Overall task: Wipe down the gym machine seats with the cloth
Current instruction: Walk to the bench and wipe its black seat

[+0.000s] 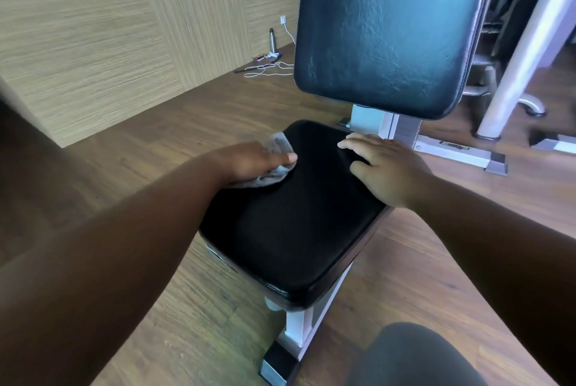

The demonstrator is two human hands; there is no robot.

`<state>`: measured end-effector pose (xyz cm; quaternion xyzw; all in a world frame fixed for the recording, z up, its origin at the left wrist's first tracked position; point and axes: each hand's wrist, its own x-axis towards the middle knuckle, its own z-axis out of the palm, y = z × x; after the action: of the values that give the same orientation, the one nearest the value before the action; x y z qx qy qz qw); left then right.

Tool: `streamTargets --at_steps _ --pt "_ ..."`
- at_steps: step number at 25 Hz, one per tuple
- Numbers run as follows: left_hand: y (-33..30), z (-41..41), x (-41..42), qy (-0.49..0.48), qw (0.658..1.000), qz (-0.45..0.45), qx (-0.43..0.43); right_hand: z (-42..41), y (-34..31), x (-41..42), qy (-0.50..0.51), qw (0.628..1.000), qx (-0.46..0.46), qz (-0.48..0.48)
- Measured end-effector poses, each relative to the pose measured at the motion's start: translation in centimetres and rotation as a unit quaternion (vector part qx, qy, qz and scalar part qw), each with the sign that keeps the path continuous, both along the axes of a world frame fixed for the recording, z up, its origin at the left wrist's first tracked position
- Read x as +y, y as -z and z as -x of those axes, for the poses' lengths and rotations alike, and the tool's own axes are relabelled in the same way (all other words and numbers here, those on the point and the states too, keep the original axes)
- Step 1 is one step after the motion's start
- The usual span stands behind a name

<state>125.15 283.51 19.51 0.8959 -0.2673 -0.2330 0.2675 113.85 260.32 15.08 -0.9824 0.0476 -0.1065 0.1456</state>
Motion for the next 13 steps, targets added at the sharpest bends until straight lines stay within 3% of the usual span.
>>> streamTargets --at_steps 3,6,8,13 --pt "0.3 3.4 3.9 0.022 1.0 0.016 -0.001 0.1 -0.2 0.2 0.008 1.0 0.001 -0.001" --pt "1.3 5.5 7.1 -0.007 0.998 0.002 -0.057 0.0 -0.2 0.4 0.01 1.0 0.003 -0.002" --pt "1.7 4.4 6.5 -0.03 0.996 -0.006 -0.078 -0.2 -0.1 0.3 0.009 1.0 -0.003 -0.001" --pt "0.5 -0.7 -0.7 0.022 0.994 -0.048 -0.095 -0.3 0.3 -0.1 0.008 1.0 -0.022 0.009"
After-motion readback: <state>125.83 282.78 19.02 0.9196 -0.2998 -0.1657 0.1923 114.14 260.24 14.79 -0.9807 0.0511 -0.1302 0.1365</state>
